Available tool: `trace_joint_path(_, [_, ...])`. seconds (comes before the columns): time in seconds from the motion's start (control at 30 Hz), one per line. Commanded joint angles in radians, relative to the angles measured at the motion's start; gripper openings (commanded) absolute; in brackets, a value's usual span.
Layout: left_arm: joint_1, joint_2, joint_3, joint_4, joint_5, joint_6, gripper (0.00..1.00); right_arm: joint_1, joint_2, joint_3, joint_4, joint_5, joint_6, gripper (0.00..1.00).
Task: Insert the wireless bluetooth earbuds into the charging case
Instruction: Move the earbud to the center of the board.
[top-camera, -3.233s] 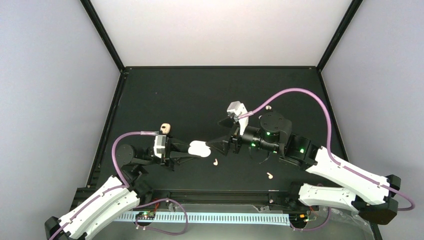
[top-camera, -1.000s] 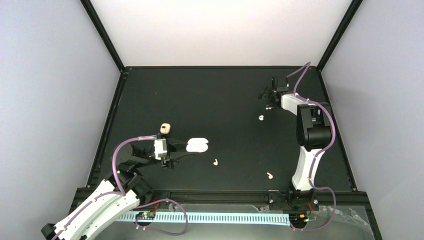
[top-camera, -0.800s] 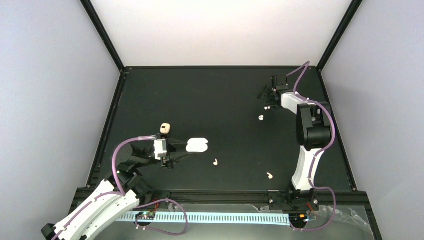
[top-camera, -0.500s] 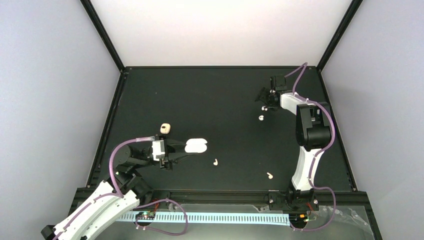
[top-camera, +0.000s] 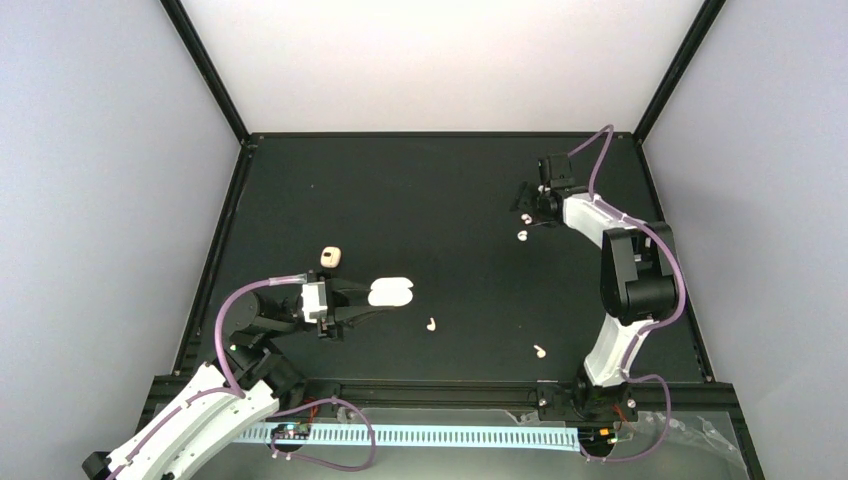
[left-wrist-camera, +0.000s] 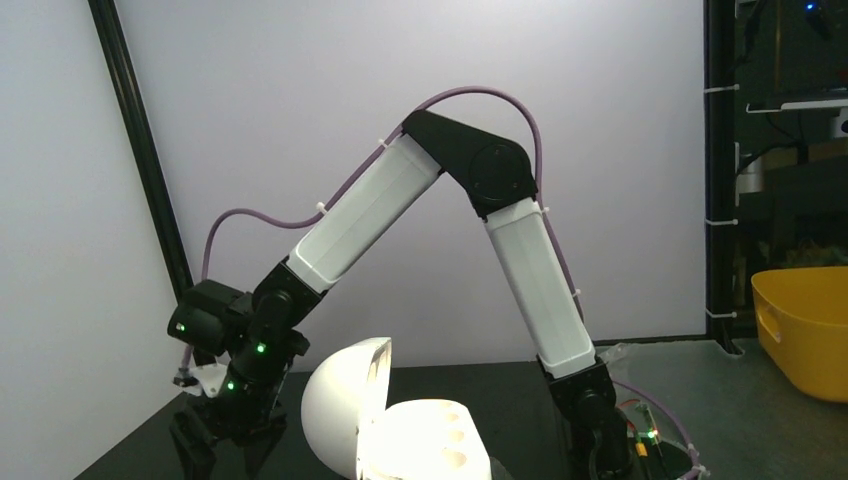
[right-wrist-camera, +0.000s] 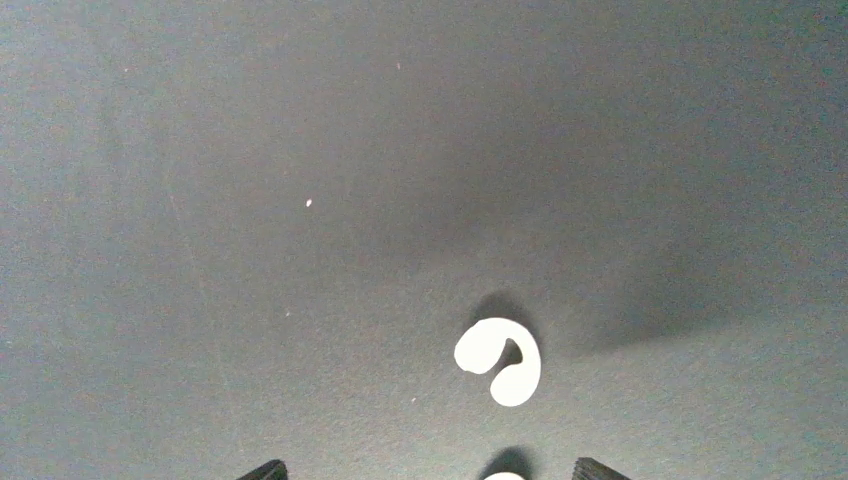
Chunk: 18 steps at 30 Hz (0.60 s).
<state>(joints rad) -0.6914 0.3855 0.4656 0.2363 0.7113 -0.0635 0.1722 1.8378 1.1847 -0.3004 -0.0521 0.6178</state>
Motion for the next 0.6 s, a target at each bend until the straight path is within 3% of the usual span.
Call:
trace_joint_path(0.0, [-0.006, -0.013, 0.016, 0.023, 0.017, -0.010, 0.02, -0.008, -0.008, 0.063, -0.066, 0.108, -0.067, 0.72])
trace_joint_path(0.27, [-0.004, -0.015, 0.016, 0.015, 0.014, -0.004, 0.02, -0.034, 0.109, 0.186, -0.139, 0.170, -0.105, 0.44])
trace_joint_path(0.57, [-0.005, -0.013, 0.016, 0.019, 0.015, -0.001, 0.02, -0.037, 0.181, 0.252, -0.201, 0.197, -0.160, 0.36])
